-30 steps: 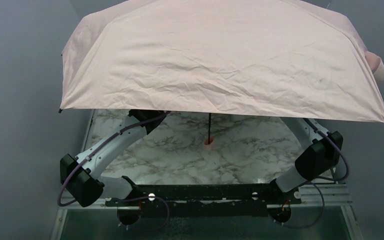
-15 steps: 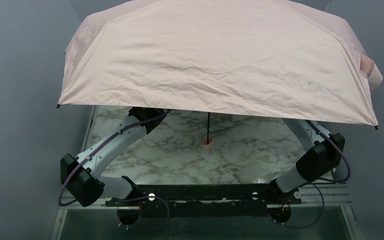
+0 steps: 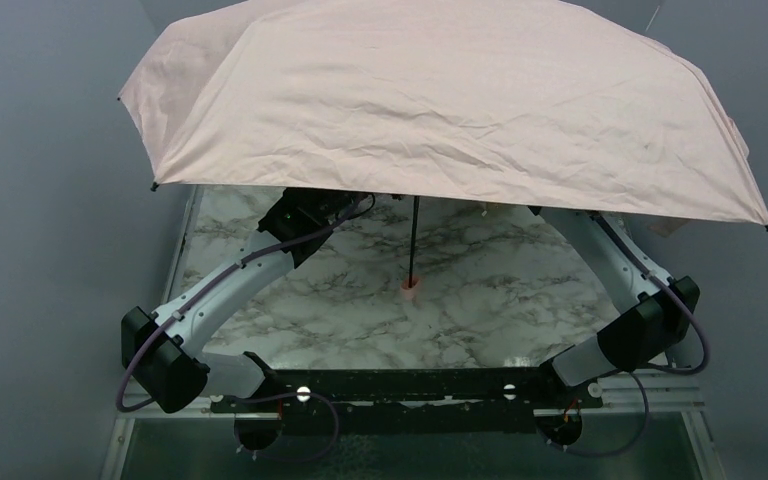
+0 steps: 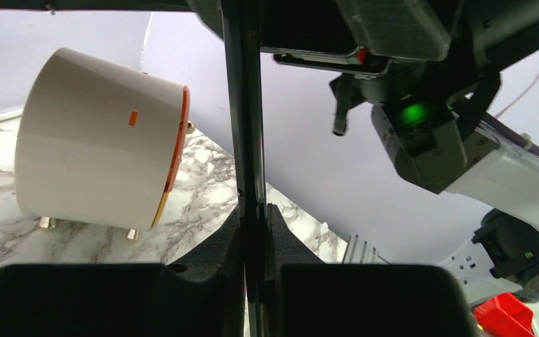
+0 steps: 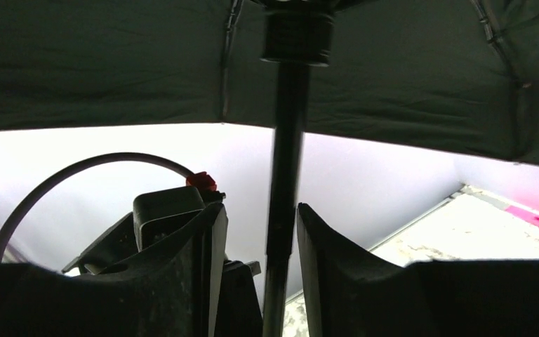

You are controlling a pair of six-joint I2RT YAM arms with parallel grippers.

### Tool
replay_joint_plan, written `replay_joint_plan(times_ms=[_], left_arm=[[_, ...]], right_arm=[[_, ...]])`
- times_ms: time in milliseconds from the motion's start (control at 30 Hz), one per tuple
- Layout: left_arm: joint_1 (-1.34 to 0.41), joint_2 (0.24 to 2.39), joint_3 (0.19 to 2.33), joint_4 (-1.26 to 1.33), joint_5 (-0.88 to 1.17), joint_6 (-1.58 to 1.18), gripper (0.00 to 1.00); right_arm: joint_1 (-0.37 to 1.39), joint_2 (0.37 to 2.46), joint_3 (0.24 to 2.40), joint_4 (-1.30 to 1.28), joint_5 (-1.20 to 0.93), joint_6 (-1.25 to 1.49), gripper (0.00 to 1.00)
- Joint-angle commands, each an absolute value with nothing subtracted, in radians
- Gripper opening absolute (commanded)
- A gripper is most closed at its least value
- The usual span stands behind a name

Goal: Put away the umbrella

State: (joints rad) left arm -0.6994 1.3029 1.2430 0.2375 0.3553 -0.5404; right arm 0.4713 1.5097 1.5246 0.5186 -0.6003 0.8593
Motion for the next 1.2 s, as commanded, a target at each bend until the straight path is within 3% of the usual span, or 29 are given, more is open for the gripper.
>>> replay_joint_plan(times_ms=[0,433,800,1167], left_arm=[[-0.693,1.260,1.271,0.301,0.298,-0.510,0.00],[-0.693,1.263,1.259,0.302,0.307,-0.516,0.00],[-0.693,1.240,1.226,0.310,0.296,-0.526,0.00],[-0.693,1.239,1.209,0.308,0.302,-0.532,0.00]], right_arm=[[0.471,1.453,1.515,0.473,-0.517,0.780,0.50],[0.471,1.423,1.475,0.537,-0.349,0.822,0.67],[0.469,1.446,1.433,0.612,-0.312,0.975,0.69],[0.469,1.394,1.382,0.605,-0.119,0.983,0.70]])
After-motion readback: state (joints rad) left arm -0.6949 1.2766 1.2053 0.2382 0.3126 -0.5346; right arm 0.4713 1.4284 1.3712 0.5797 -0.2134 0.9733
